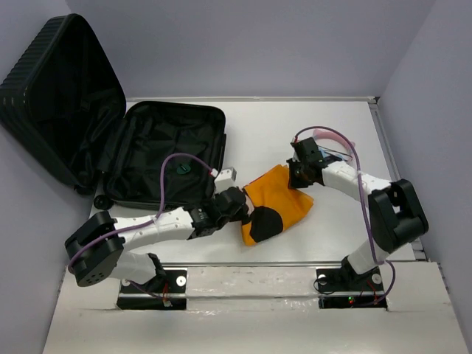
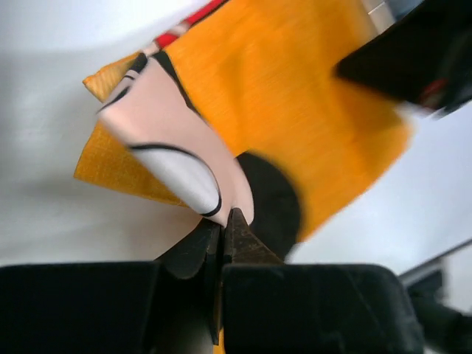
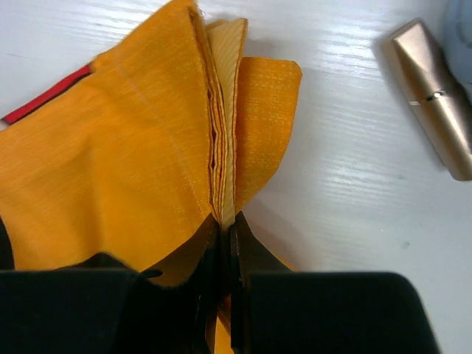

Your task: Pack the luggage

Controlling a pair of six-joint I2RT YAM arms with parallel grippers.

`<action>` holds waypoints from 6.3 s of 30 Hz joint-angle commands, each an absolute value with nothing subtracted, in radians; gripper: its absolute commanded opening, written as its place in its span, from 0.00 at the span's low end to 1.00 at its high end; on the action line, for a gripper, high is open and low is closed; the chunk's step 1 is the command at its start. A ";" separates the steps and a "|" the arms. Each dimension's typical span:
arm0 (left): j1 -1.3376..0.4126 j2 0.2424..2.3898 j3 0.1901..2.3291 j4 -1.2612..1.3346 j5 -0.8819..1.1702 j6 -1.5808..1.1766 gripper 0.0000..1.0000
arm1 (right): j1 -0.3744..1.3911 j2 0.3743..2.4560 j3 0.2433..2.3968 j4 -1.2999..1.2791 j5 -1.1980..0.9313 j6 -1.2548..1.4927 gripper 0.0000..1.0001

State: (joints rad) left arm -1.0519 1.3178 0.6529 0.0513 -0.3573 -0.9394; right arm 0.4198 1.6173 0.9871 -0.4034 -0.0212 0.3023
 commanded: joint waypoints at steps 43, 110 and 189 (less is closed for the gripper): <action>0.007 0.856 0.959 -0.198 0.041 -0.476 0.92 | 0.595 2.026 2.143 -0.367 -0.318 0.343 0.89; -0.273 0.558 0.637 -0.086 0.578 -0.373 0.99 | -0.137 1.819 1.311 -0.350 0.104 0.508 0.07; -0.265 0.448 0.690 -0.159 0.256 -0.377 0.98 | 0.681 1.598 1.354 -0.389 -0.182 0.388 0.07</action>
State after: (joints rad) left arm -0.2611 0.4423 0.6918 -0.1757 0.2909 -0.3798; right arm 0.6506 1.5940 1.1904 -0.6487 -0.0257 0.3252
